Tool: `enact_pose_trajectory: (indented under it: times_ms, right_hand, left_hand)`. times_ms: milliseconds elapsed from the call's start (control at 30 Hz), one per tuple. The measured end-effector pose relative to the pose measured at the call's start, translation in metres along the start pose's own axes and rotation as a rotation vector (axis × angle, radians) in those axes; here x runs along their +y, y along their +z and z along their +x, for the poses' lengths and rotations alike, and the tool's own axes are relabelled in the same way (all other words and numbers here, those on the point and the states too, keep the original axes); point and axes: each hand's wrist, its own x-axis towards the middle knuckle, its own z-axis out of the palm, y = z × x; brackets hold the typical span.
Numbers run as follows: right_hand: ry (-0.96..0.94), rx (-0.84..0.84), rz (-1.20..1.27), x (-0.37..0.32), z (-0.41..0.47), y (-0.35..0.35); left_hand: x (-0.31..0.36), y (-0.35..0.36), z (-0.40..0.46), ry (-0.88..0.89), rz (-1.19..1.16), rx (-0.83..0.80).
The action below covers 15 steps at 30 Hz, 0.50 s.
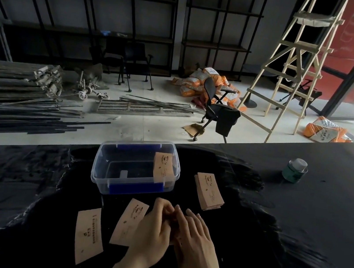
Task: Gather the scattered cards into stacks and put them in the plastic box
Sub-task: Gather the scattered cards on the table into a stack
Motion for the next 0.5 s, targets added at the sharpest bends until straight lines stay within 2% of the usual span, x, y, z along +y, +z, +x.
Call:
enact_pose_trajectory:
  times_ms: [100, 133, 200, 267, 333, 433, 500]
  right_hand:
    - [-0.027, -0.049, -0.136, 0.003, 0.001, 0.001]
    - [-0.033, -0.054, -0.166, 0.003, 0.001, 0.003]
    - [-0.053, -0.038, -0.197, 0.004, 0.001, 0.008]
    - [-0.057, -0.005, -0.191, 0.003, 0.005, 0.008]
    - [-0.061, 0.003, -0.181, 0.002, 0.007, 0.006]
    - [-0.084, -0.061, -0.154, 0.003, 0.006, 0.004]
    - [-0.090, -0.049, -0.136, 0.003, 0.006, 0.004]
  left_hand:
    - [-0.009, -0.018, -0.002, -0.070, 0.151, 0.297]
    - [-0.014, -0.027, -0.003, -0.150, 0.288, 0.322]
    - [-0.022, -0.041, -0.005, -0.350, 0.654, 0.195]
    - [-0.026, -0.045, -0.007, -0.407, 0.803, 0.059]
    - [-0.024, -0.045, -0.006, -0.384, 0.713, 0.075]
    - [-0.028, -0.047, 0.003, -0.252, 0.413, 0.168]
    - [-0.026, -0.047, 0.011, -0.150, 0.252, 0.126]
